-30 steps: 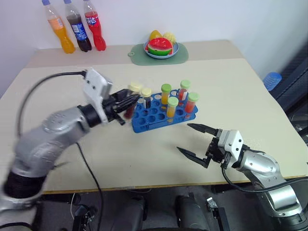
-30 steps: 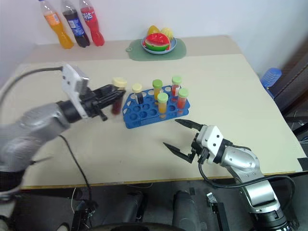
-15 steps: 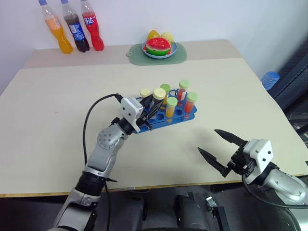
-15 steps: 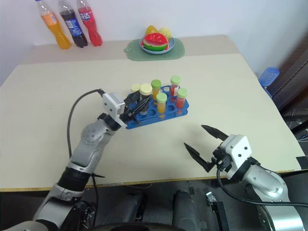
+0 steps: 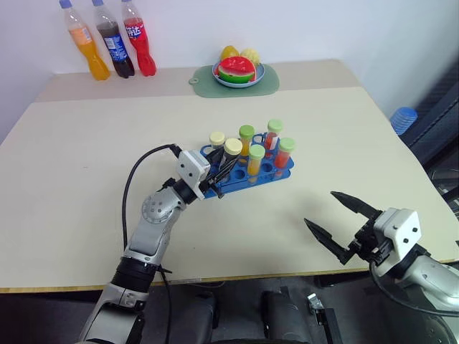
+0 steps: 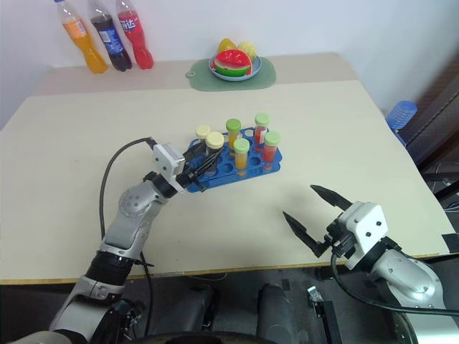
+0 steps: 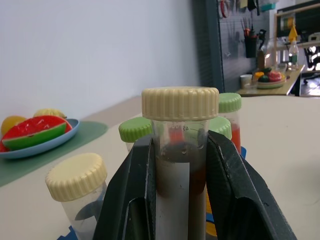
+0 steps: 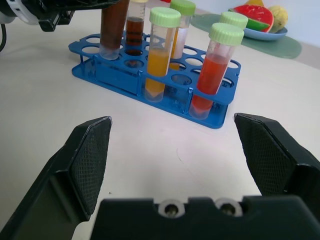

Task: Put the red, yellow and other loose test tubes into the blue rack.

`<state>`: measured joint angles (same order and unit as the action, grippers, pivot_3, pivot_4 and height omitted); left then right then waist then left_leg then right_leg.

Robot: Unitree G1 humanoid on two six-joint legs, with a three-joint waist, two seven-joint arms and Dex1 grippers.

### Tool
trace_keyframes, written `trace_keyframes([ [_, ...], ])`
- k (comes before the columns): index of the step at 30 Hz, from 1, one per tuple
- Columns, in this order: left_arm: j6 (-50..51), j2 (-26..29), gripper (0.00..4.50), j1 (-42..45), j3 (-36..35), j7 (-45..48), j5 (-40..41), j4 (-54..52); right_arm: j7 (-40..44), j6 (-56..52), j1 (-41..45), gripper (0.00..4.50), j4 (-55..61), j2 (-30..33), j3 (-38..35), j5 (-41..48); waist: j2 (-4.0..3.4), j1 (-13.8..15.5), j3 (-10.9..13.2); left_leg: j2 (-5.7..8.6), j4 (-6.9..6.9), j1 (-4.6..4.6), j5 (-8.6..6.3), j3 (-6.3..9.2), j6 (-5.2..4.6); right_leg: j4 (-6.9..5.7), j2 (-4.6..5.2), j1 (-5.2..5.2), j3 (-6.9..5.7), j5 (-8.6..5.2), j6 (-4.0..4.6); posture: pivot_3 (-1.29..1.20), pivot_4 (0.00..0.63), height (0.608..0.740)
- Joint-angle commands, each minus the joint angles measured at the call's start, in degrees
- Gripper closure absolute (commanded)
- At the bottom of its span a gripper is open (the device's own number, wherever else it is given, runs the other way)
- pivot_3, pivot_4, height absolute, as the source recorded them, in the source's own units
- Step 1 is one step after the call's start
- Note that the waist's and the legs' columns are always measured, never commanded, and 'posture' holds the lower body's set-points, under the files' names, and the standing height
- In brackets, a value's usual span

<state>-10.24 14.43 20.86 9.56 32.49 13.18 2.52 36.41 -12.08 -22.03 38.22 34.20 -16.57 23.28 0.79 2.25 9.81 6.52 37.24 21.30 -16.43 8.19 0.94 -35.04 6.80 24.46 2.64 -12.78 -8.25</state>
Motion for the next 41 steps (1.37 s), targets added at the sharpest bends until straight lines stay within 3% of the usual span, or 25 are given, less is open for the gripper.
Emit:
trace_keyframes([
  [1,-0.61,-0.71,3.72,-1.42,-0.08,1.38,-0.12,0.65,0.23,0.77,0.70,0.15,0.97,-0.22,-0.14,0.21,-0.01,-0.02,-0.01,0.00,0.00,0.00,0.00,0.00,0.00,0.00,0.00,0.00,0.00,0.00,0.00,0.00,0.150,0.740],
  [11,-0.85,-3.38,3.72,-0.74,-0.03,6.38,1.61,5.12,0.95,0.46,1.55,0.15,0.79,0.55,-0.67,0.27,0.01,0.10,-0.04,0.01,0.02,-0.01,0.00,0.00,-0.01,0.00,0.00,-0.03,0.00,0.00,0.00,0.00,0.150,0.740],
  [14,2.93,-2.91,2.29,-1.12,-1.03,10.17,5.81,4.15,0.86,0.50,1.64,0.15,0.82,0.47,-0.55,0.13,0.00,0.03,-0.04,0.01,0.02,-0.01,0.00,0.00,-0.01,0.00,0.00,-0.03,0.00,0.00,0.00,0.00,0.150,0.740],
  [18,2.88,-2.94,0.26,-0.71,-2.57,6.31,2.59,3.72,0.73,0.75,2.13,0.15,0.42,0.15,0.00,-0.16,0.01,0.00,-0.04,0.01,0.02,-0.02,-0.01,0.01,-0.02,-0.01,0.00,-0.03,0.00,0.00,0.00,0.00,0.150,0.740],
  [19,4.19,-2.53,0.06,-0.80,-2.72,6.21,2.78,2.96,0.69,0.81,2.39,0.15,0.17,0.06,0.23,-0.26,0.01,0.01,-0.04,0.00,0.02,-0.02,-0.01,0.01,-0.02,-0.02,0.00,-0.03,0.00,0.00,0.00,0.00,0.150,0.740],
  [22,9.03,0.14,0.06,-2.51,-3.64,8.71,6.19,-1.77,0.72,1.38,3.09,0.15,-0.94,-0.41,1.20,-0.84,0.01,-0.14,-0.04,0.00,0.01,-0.02,-0.01,0.01,-0.02,-0.02,-0.01,-0.02,0.00,0.00,0.00,0.00,0.150,0.740],
  [28,5.47,4.81,0.06,-9.03,-9.45,11.37,9.01,-4.76,1.07,3.46,2.99,0.15,-3.49,-1.64,2.32,-1.81,-0.03,-0.16,-0.05,-0.04,-0.05,-0.07,-0.02,0.04,-0.02,-0.05,-0.03,0.01,0.04,0.00,0.00,0.00,0.150,0.740],
  [32,4.62,12.51,0.06,-18.52,-16.37,17.97,12.39,-6.83,1.81,5.64,2.21,0.15,-6.13,-2.43,2.47,-2.49,-0.04,-0.29,-0.06,-0.05,-0.07,-0.07,-0.03,0.07,-0.03,-0.04,-0.02,0.01,0.06,-0.01,0.00,0.00,0.150,0.740],
  [38,13.33,20.10,0.06,-28.61,-22.42,22.26,20.09,-12.33,3.50,7.94,1.32,0.15,-9.01,-2.06,2.18,-2.69,-0.04,0.14,-0.04,-0.07,-0.04,-0.06,-0.05,0.06,-0.07,-0.01,-0.03,-0.03,0.07,-0.02,0.03,0.00,0.150,0.740],
  [41,15.33,21.74,0.06,-31.11,-23.06,21.73,19.24,-14.30,4.05,8.25,2.70,0.15,-10.42,-1.85,2.32,-2.47,-0.05,0.03,-0.04,-0.08,-0.04,-0.09,-0.06,0.06,-0.08,-0.02,-0.03,-0.05,0.07,-0.03,0.03,0.00,0.150,0.740],
])
